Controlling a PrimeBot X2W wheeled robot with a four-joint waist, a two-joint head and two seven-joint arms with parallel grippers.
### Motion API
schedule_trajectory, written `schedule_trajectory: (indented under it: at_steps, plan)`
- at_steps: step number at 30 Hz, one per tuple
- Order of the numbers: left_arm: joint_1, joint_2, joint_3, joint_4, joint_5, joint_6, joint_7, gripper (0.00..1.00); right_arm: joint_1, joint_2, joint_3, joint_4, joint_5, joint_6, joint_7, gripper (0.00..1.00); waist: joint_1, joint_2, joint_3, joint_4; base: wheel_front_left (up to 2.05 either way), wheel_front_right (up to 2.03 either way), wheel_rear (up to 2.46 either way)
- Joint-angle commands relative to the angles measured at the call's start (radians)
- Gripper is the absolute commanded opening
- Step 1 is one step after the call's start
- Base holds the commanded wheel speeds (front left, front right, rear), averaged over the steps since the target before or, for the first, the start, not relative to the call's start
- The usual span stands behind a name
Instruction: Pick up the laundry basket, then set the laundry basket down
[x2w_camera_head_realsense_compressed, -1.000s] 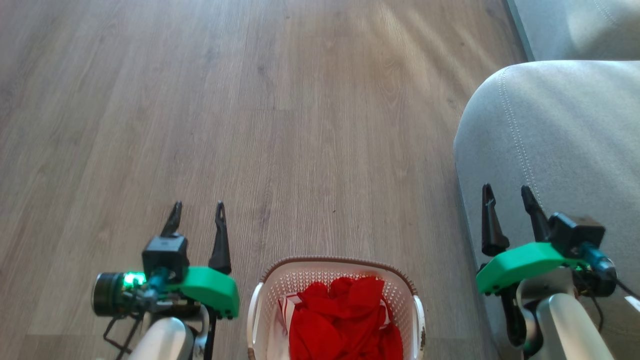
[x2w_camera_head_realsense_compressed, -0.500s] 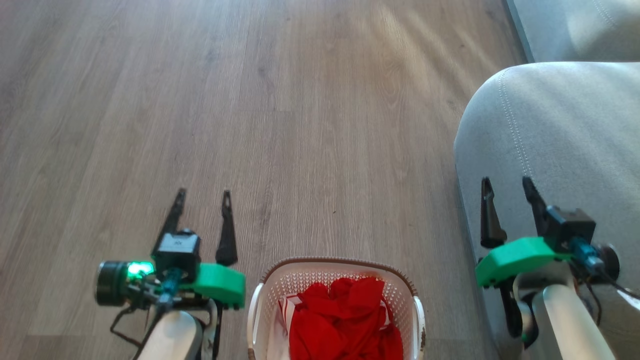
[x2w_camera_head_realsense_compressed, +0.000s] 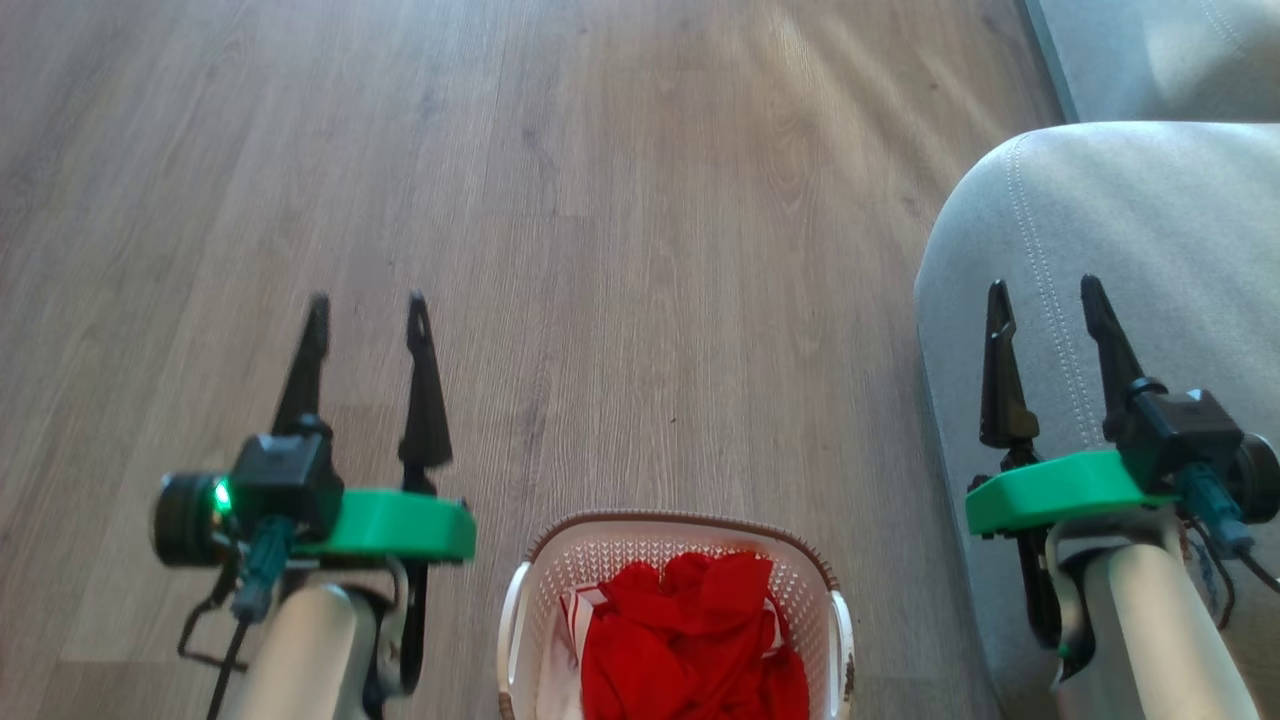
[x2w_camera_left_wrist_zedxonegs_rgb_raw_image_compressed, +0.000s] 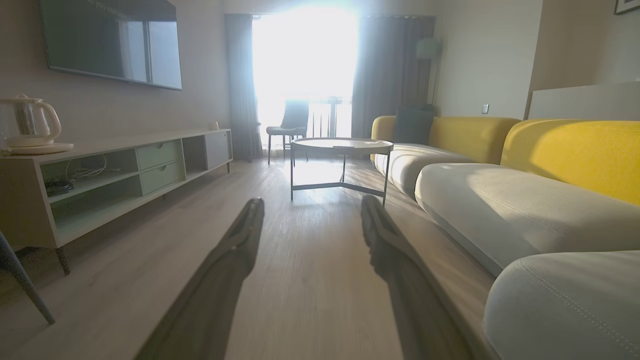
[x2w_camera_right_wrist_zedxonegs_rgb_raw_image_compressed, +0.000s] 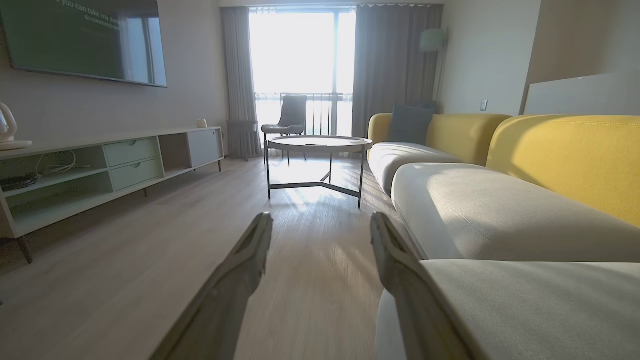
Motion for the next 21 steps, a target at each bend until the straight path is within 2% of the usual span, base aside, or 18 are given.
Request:
schedule_trajectory:
  at_steps: [1, 4, 5, 9, 11, 14, 21]
  plan:
    - [-0.013, -0.005, 0.051, 0.001, 0.003, -0.037, -0.004, 1.00, -0.023, -0.010, 0.023, -0.014, 0.000, 0.007, -0.012, 1.00, -0.0001, -0.0001, -0.002, 0.000, 0.00, 0.00, 0.00]
    - [0.000, -0.023, 0.074, 0.060, -0.005, -0.100, -0.004, 1.00, -0.015, -0.010, 0.021, 0.033, 0.014, 0.007, -0.012, 1.00, -0.0001, -0.0001, -0.007, -0.001, 0.00, 0.00, 0.00]
    - [0.000, -0.023, 0.074, 0.060, -0.005, -0.100, -0.004, 1.00, -0.015, -0.010, 0.021, 0.033, 0.014, 0.007, -0.012, 1.00, -0.0001, -0.0001, -0.007, -0.001, 0.00, 0.00, 0.00]
    - [0.010, -0.035, 0.077, 0.166, -0.036, -0.191, -0.004, 1.00, -0.007, -0.010, 0.022, 0.120, 0.027, 0.007, -0.012, 1.00, -0.0001, -0.0001, -0.015, -0.002, 0.00, 0.00, 0.00]
    - [0.006, -0.037, 0.084, 0.205, -0.044, -0.217, -0.004, 1.00, -0.005, -0.010, 0.036, 0.171, 0.036, 0.007, -0.012, 1.00, -0.0001, -0.0001, -0.019, -0.004, 0.00, 0.00, 0.00]
    - [0.003, -0.038, 0.091, 0.241, -0.043, -0.232, -0.004, 1.00, -0.010, -0.010, 0.051, 0.226, 0.040, 0.007, -0.012, 1.00, -0.0001, -0.0001, -0.022, -0.006, 0.00, 0.00, 0.00]
    - [-0.006, -0.039, 0.070, 0.286, -0.026, -0.226, -0.004, 1.00, -0.024, -0.010, 0.060, 0.266, 0.043, 0.007, -0.012, 1.00, -0.0001, -0.0001, -0.021, -0.006, 0.00, 0.00, 0.00]
